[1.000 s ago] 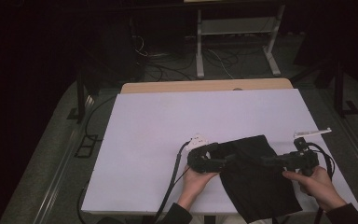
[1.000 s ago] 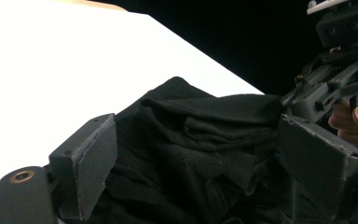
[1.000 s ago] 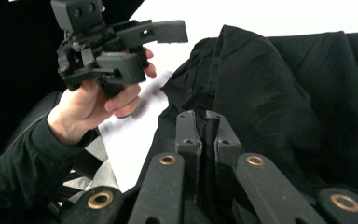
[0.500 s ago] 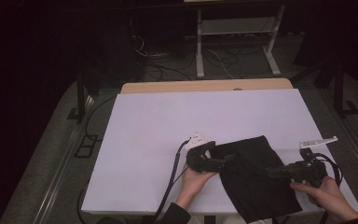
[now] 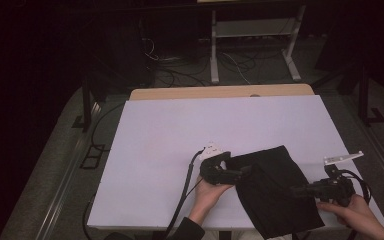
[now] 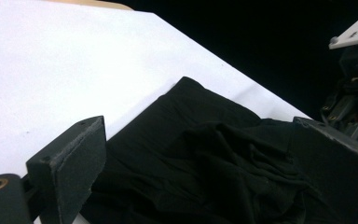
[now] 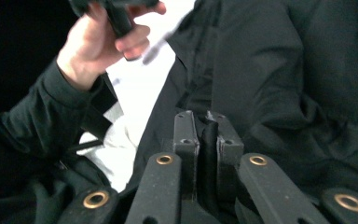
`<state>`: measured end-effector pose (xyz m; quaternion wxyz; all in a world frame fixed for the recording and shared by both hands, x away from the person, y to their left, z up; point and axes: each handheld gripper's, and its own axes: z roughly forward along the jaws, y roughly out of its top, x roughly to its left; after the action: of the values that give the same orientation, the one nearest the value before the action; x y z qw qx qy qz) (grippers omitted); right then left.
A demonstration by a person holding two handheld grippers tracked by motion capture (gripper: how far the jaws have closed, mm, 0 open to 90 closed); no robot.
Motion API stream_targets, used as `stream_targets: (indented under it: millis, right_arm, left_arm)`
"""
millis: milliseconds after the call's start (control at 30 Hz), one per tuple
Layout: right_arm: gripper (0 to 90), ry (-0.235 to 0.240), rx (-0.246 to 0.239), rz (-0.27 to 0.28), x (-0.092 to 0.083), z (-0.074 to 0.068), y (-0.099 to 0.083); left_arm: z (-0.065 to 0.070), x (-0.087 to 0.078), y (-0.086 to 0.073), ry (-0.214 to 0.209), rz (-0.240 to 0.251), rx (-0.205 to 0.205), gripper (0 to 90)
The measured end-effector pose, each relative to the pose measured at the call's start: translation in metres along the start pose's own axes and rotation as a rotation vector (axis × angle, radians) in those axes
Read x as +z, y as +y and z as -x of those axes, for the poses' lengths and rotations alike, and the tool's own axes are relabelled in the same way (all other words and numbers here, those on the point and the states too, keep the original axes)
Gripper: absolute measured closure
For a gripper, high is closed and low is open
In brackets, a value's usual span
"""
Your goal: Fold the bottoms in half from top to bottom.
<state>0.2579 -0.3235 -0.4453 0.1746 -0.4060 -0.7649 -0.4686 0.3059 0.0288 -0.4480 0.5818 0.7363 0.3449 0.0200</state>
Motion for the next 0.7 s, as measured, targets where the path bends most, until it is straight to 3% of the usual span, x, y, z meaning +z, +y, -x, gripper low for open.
stream_targets:
  millis: [233,400,500,700]
  right_arm:
    - [73.1,-0.048,0.013,-0.055,0.001,0.007,-0.008]
    - [47.0,-0.029,-0.015,-0.047,-0.003,0.004,-0.006]
    - [36.7,-0.047,-0.051,-0.044,-0.004,0.000,0.002]
    - [33.8,-0.088,-0.107,-0.004,-0.004,-0.007,0.026]
  left_arm:
    - [0.000,0.001,-0.001,0.002,-0.009,-0.003,3.4]
    - [0.000,0.000,0.000,0.000,-0.008,-0.002,3.3]
    - [0.001,0.000,0.000,0.000,-0.008,0.000,3.3]
    - [0.001,-0.002,0.001,-0.002,-0.004,0.003,3.3]
